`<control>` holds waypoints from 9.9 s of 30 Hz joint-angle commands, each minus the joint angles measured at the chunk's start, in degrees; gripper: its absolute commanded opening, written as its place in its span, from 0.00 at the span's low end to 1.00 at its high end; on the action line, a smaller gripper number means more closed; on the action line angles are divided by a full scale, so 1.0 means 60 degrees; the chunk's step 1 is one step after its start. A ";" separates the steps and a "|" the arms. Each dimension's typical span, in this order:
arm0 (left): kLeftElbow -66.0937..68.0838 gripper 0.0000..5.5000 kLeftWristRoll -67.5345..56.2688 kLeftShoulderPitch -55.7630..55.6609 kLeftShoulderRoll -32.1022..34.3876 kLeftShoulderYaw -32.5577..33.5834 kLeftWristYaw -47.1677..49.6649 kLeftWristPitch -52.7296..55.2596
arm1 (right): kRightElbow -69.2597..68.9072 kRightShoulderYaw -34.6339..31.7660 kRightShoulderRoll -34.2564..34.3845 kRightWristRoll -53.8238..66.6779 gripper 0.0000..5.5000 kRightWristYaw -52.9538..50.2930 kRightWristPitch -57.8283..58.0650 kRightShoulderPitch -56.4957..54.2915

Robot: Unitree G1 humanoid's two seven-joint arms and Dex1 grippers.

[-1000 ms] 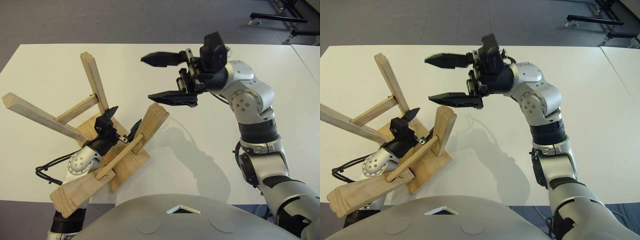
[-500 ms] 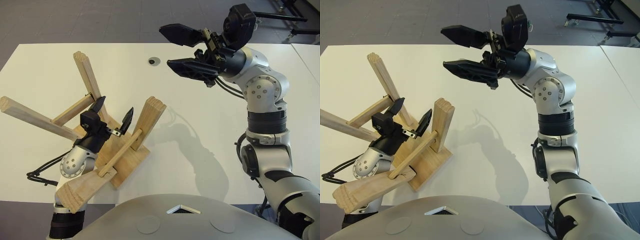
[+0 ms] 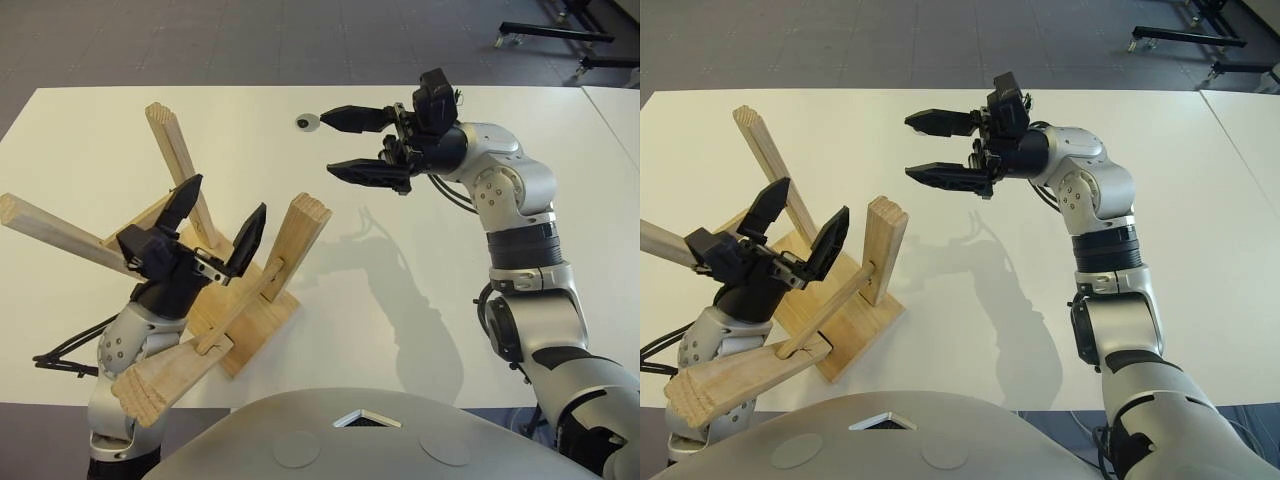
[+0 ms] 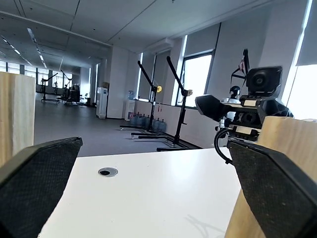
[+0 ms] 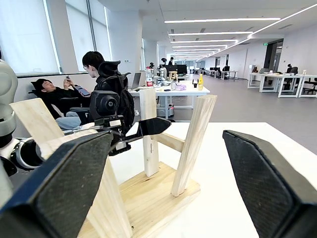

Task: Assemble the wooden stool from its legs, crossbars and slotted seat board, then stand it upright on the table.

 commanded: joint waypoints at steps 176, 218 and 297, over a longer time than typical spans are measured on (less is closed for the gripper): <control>0.4160 0.98 0.2395 0.2787 0.2482 0.4454 -0.2334 0.1488 | -0.1134 0.0188 0.0185 -0.0938 0.75 -0.0504 -0.0827 0.1579; 0.7680 0.98 0.4431 -0.4088 0.1206 -0.0919 0.0062 0.1549 | -0.0351 -0.2023 -0.0464 -0.0994 0.75 -0.1989 -0.2858 0.2525; 0.0506 0.98 -0.3607 -0.0640 0.4103 0.4266 -0.3884 0.3788 | -0.3697 -0.2332 -0.2016 0.2234 0.75 -0.0789 0.0938 0.5370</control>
